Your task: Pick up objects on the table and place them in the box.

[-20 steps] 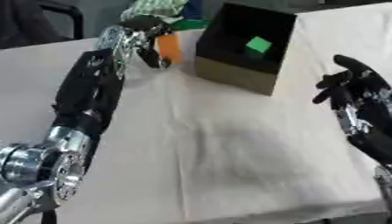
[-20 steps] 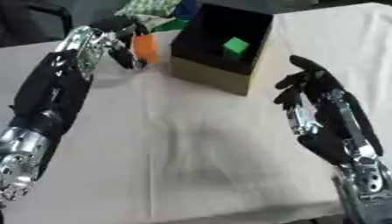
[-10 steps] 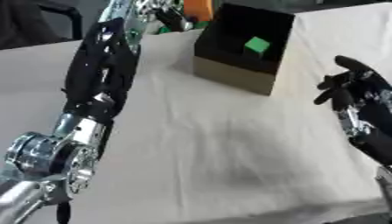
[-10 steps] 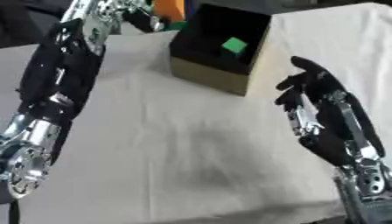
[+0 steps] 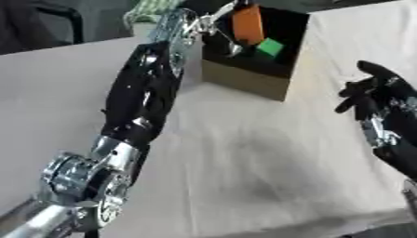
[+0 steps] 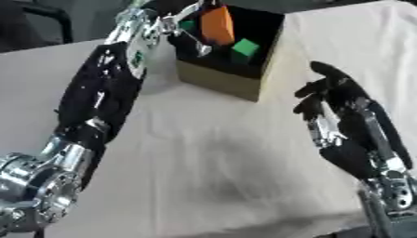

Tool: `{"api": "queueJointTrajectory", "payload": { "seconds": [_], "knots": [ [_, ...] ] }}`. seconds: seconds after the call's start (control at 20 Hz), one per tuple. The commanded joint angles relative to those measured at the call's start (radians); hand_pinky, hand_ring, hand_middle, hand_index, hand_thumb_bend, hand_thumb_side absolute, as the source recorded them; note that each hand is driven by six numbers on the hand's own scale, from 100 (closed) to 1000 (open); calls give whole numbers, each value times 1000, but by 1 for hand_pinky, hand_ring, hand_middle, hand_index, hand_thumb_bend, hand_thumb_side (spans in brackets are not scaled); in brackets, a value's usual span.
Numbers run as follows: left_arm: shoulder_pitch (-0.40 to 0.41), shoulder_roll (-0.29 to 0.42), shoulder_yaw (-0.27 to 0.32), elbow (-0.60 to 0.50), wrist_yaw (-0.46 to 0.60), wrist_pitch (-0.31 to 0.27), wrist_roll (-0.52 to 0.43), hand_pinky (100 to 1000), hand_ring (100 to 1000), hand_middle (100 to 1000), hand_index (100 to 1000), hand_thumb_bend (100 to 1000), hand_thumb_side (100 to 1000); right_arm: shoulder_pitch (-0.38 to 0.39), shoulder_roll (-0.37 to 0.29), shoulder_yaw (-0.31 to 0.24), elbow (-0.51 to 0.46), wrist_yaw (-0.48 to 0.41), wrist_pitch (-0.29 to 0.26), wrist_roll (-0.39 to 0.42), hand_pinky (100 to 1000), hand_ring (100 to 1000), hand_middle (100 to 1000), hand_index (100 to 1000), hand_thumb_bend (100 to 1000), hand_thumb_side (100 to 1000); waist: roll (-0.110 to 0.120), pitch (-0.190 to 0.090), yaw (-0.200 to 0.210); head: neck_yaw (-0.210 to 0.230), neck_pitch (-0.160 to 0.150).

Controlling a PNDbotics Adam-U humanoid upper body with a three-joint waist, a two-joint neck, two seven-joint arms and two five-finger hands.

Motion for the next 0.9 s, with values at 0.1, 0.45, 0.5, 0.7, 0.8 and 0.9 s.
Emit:
{"api": "queueJointTrajectory", "payload": {
  "seconds": [0.1, 0.45, 0.5, 0.7, 0.8, 0.9],
  "knots": [
    [1, -13, -3, -1, -13, -3, 12, 700, 587, 628, 824, 319, 256, -16, 0, 1, -9, -7, -3, 3, 914, 536, 597, 922, 100, 510, -4, -6, -7, 5, -10],
    [8, -12, -10, -5, -7, -22, 9, 739, 661, 726, 857, 417, 339, -14, 2, -2, -7, -6, -3, 3, 915, 536, 596, 922, 100, 512, -3, -4, -3, 0, -7],
    [7, -10, -11, -7, -2, -26, 6, 742, 667, 737, 859, 423, 343, -14, 2, -2, -7, -6, -3, 3, 915, 537, 596, 923, 100, 511, -4, -5, -2, -1, -6],
    [3, -2, -10, -18, 11, -24, 3, 738, 661, 748, 872, 389, 333, -13, 4, -1, -6, -7, -3, 4, 915, 537, 596, 923, 100, 511, -4, -10, 4, -3, -5],
    [0, -1, -5, -22, 11, -6, 16, 734, 651, 744, 877, 308, 292, -13, 4, -1, -6, -8, -3, 3, 915, 537, 597, 923, 100, 511, -4, -13, 4, -3, -5],
    [-2, -2, 8, -34, 14, 21, 42, 736, 651, 740, 882, 256, 267, -13, 4, -1, -5, -8, -3, 4, 915, 537, 597, 923, 100, 512, -4, -14, 4, -2, -6]
  ]
}}
